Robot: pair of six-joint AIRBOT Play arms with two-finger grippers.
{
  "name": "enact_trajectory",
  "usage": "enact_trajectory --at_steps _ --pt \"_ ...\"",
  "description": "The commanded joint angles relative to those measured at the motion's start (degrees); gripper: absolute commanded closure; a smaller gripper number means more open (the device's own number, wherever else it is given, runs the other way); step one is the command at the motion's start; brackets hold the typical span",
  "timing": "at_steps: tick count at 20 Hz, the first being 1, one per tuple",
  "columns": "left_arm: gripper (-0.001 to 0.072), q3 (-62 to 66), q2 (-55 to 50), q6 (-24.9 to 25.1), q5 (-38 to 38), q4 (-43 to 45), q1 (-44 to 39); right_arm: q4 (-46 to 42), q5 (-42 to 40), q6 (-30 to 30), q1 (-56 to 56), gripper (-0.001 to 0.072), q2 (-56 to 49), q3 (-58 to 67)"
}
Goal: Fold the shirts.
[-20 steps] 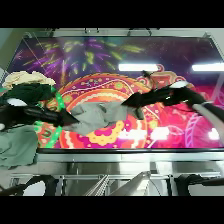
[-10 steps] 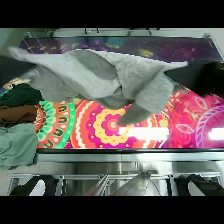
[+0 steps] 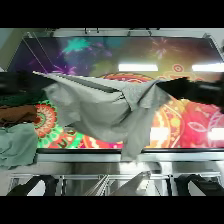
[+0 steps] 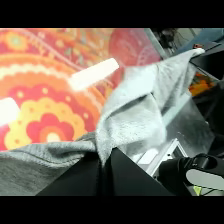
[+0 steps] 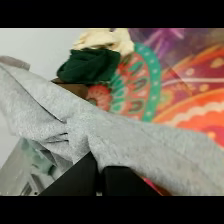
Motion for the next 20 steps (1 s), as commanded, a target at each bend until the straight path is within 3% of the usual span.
enact_trajectory --at_steps 1,2,6,8,10,12,16,20 --pt "0.0451 -3.5 -16.7 5.9 9.5 0.5 -5.8 -0.6 -12.1 -3.8 -0.2 0.0471 -12.1 -4.2" --pt "0.0001 -1.4 -23.3 5.9 9.4 0.4 -6.4 -0.3 -14.8 -4.7 -0.9 0.0209 -16.0 -3.5" --pt "-0.0003 14.6 -43.3 -1.6 -5.8 0.4 -2.6 -3.8 -6.5 -4.5 -10.3 0.0193 -20.8 2.9" --pt "-0.0001 19.4 -47.1 -6.7 -13.0 0.6 0.3 -8.0 1.3 -1.9 -16.5 0.0193 -19.3 3.3" --pt "0.0020 18.6 -46.2 -8.7 -15.3 5.3 2.3 -18.0 6.3 3.4 -20.6 0.0194 -18.0 1.7" --pt "0.0017 12.6 -41.7 -8.6 -14.7 13.8 3.5 -23.6 6.4 5.4 -22.0 0.0193 -16.5 -3.2" --pt "0.0016 -2.1 -32.1 -9.6 -7.6 33.4 6.4 -24.2 0.1 5.5 -21.2 0.0193 -16.3 -15.9" --pt "0.0017 -12.3 -28.0 -9.1 1.3 34.3 8.5 -24.1 -5.0 5.3 -17.4 0.0212 -18.1 -20.8"
